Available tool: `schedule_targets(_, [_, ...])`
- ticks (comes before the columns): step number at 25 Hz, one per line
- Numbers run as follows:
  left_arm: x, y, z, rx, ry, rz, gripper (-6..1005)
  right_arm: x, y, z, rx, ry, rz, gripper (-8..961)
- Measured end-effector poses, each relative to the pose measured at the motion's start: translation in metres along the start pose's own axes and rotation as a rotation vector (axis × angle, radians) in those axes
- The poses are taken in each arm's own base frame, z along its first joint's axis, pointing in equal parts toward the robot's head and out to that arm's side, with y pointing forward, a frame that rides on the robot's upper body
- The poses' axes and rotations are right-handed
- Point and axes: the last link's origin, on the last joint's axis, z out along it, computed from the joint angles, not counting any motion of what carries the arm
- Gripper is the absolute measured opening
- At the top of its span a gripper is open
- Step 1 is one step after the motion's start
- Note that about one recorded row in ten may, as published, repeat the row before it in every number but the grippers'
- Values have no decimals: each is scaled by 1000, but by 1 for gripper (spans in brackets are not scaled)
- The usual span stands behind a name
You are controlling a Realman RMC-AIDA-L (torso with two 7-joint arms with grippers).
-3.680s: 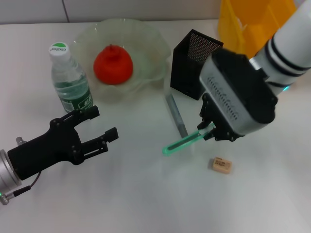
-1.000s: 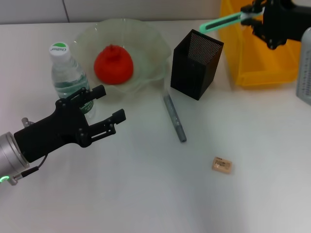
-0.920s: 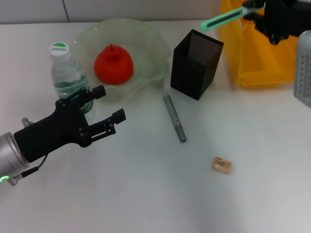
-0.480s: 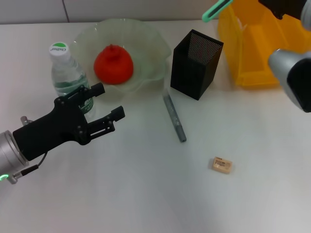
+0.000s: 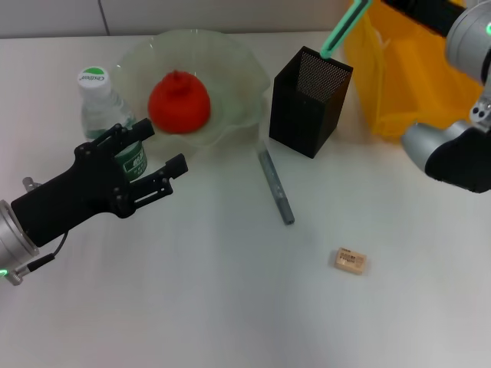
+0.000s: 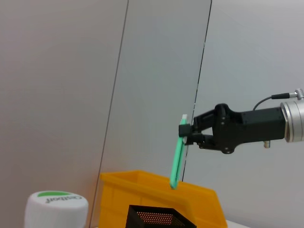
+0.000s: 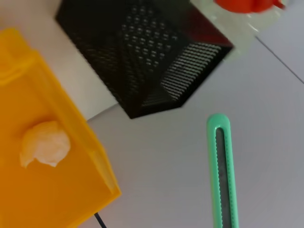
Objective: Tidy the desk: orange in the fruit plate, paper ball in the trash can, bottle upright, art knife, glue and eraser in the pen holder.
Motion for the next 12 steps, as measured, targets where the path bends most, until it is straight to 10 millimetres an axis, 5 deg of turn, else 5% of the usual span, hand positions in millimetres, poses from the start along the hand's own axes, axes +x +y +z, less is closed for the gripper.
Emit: schedule_targets(12, [-4, 9, 1, -69, -38, 5, 838, -19, -6, 6, 6, -25, -146, 273])
